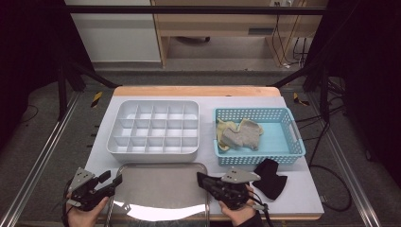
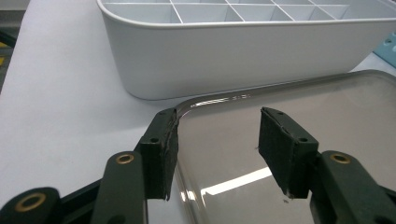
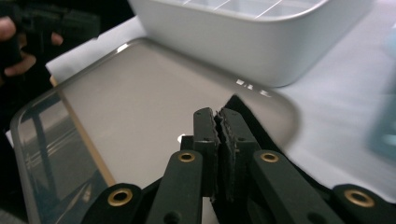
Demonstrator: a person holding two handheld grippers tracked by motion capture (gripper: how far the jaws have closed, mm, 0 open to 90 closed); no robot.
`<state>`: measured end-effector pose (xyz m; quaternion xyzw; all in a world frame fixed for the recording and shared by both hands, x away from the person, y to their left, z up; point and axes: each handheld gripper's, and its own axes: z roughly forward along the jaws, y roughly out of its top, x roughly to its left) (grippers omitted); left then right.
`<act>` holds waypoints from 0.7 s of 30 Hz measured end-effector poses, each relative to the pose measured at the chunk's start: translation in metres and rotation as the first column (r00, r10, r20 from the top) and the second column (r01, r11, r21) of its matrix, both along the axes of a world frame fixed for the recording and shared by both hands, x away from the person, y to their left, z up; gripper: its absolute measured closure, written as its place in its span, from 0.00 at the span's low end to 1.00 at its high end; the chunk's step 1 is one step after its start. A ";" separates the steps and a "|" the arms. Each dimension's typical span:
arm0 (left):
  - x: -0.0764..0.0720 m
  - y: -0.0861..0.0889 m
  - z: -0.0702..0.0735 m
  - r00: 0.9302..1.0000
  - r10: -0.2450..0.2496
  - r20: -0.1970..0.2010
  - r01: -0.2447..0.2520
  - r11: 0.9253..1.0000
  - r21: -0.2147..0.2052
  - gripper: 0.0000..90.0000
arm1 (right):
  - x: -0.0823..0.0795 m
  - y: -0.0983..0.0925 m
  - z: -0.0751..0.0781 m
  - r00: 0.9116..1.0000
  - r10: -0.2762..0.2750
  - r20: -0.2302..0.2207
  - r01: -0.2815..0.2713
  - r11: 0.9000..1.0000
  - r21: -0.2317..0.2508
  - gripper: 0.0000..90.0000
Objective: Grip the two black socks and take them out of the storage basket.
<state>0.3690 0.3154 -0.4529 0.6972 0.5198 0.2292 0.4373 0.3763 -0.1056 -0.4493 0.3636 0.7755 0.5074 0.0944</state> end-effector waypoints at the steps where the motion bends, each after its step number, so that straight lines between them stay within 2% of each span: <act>1: 0.000 -0.001 0.000 1.000 -0.001 0.001 0.001 1.000 -0.006 0.52 | 0.000 0.006 -0.003 1.000 0.012 -0.003 -0.012 1.000 -0.012 0.95; 2: 0.000 -0.001 0.000 1.000 -0.001 0.001 0.001 1.000 -0.006 0.52 | 0.000 0.006 -0.003 1.000 0.012 -0.003 -0.012 1.000 -0.012 0.95; 3: 0.000 -0.001 0.001 1.000 -0.004 0.003 0.004 1.000 -0.010 0.52 | 0.001 0.018 -0.010 1.000 0.028 -0.015 -0.028 0.999 -0.028 0.95; 7: -0.001 -0.003 0.003 1.000 -0.011 0.009 0.011 1.000 -0.014 0.52 | 0.003 0.028 -0.019 0.998 0.048 -0.039 -0.050 0.997 -0.052 0.95; 8: -0.001 -0.005 0.005 1.000 -0.018 0.016 0.018 1.000 -0.019 0.52 | 0.003 0.034 -0.025 0.996 0.062 -0.064 -0.066 0.996 -0.065 0.93; 10: -0.001 -0.007 0.007 1.000 -0.020 0.018 0.021 1.000 -0.022 0.52 | 0.004 0.035 -0.027 0.996 0.064 -0.068 -0.069 0.995 -0.068 0.91; 12: -0.002 -0.010 0.010 0.999 -0.029 0.029 0.029 0.999 -0.020 0.52 | 0.004 0.034 -0.025 0.995 0.072 -0.062 -0.076 0.996 -0.056 0.84; 13: -0.003 -0.013 0.013 0.999 -0.036 0.034 0.037 0.999 -0.029 0.52 | 0.004 0.029 -0.019 0.997 0.063 -0.041 -0.064 0.997 -0.033 0.81; 17: -0.006 -0.022 0.023 0.997 -0.056 0.051 0.057 0.998 -0.034 0.51 | 0.006 0.007 -0.005 1.000 0.007 0.010 -0.007 1.000 -0.013 0.80; 21: -0.006 -0.033 0.031 0.996 -0.079 0.052 0.081 0.996 -0.035 0.51 | 0.009 -0.025 0.006 0.994 -0.090 0.057 0.092 0.995 -0.028 0.80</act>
